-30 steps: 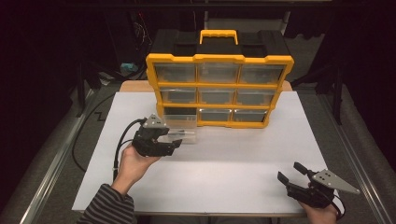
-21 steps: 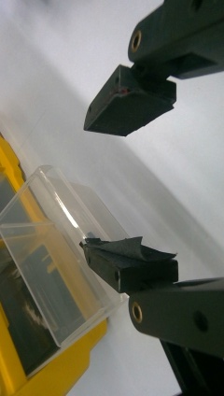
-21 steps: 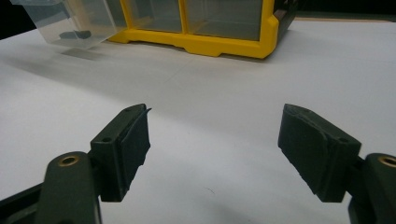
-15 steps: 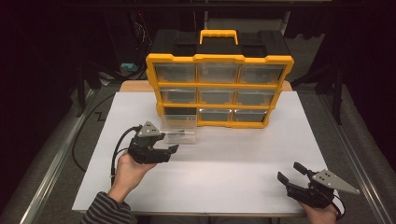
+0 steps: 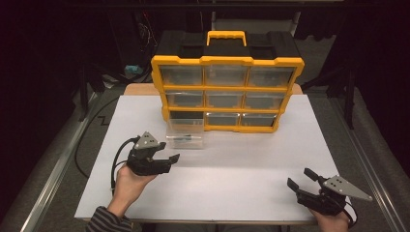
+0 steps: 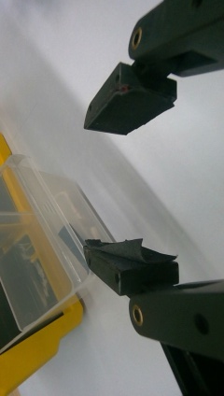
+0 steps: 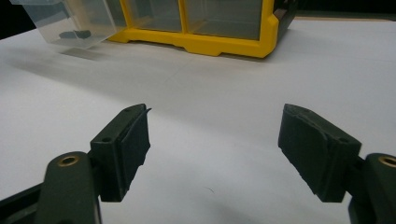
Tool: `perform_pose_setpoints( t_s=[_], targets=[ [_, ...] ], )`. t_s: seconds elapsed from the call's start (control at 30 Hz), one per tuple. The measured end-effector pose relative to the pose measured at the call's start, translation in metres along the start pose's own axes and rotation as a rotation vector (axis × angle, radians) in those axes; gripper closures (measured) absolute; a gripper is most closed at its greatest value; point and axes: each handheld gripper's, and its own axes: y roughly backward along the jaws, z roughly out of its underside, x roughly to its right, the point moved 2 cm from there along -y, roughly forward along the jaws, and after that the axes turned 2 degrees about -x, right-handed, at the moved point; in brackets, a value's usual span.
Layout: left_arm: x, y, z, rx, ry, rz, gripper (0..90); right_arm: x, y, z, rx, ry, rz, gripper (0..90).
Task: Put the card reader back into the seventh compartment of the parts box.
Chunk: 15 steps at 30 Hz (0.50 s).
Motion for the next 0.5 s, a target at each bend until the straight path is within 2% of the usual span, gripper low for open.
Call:
perform_pose_setpoints(
  t_s=[0.5],
  targets=[
    [-0.01, 0.002, 0.016, 0.014, 0.039, -0.017, 35.6, 0.0, 0.0, 0.0, -0.006, 0.002, 0.002, 25.2]
  ],
)
